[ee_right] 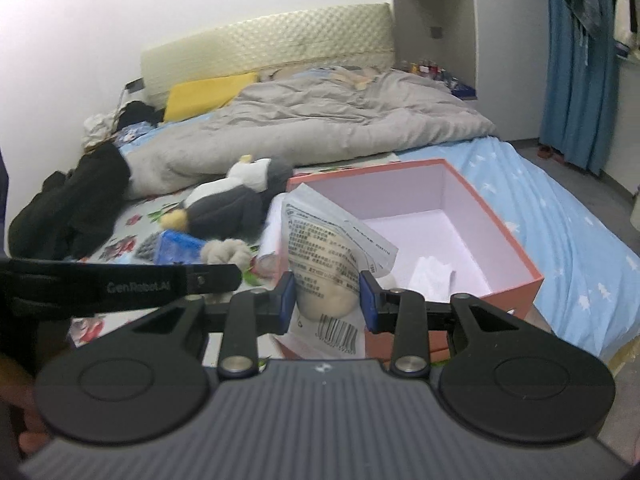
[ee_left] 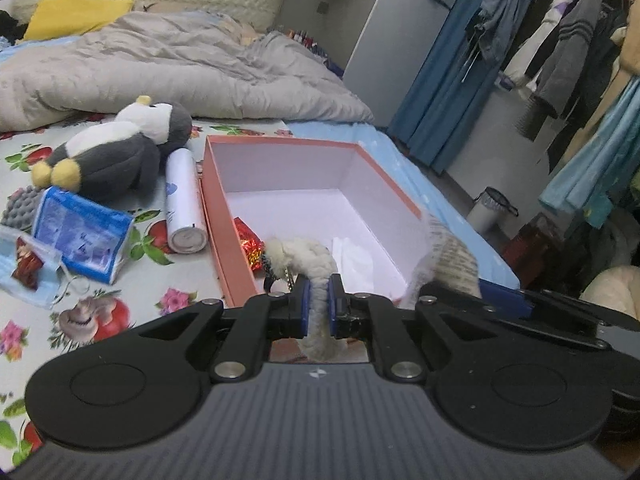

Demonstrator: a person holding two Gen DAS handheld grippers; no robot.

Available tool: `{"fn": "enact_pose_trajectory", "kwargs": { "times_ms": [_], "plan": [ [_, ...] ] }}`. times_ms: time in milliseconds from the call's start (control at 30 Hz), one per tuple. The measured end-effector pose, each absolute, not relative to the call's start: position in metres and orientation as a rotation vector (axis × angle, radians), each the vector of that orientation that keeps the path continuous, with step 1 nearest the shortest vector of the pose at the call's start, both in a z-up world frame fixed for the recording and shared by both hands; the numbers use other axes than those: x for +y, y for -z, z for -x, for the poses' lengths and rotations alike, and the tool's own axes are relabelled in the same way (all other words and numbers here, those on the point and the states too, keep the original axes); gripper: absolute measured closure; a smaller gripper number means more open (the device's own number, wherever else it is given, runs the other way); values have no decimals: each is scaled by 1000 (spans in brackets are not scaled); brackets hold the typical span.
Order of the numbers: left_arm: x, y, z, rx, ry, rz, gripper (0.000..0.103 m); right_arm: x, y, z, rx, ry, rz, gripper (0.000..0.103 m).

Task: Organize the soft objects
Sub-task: 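Carry the hair tie and snack bag in both grippers over the pink box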

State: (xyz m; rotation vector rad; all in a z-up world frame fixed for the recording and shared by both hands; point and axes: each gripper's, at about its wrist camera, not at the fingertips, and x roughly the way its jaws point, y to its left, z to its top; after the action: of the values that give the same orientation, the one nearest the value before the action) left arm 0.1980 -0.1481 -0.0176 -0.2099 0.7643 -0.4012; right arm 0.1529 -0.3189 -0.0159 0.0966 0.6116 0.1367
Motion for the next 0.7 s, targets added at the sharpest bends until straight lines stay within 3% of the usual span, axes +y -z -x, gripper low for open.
{"fn": "enact_pose_trajectory", "kwargs": {
  "times_ms": [700],
  "plan": [
    [-214,102,-380,985,397,137,91,-382,97,-298,817,-85,-158,62]
  ]
}}
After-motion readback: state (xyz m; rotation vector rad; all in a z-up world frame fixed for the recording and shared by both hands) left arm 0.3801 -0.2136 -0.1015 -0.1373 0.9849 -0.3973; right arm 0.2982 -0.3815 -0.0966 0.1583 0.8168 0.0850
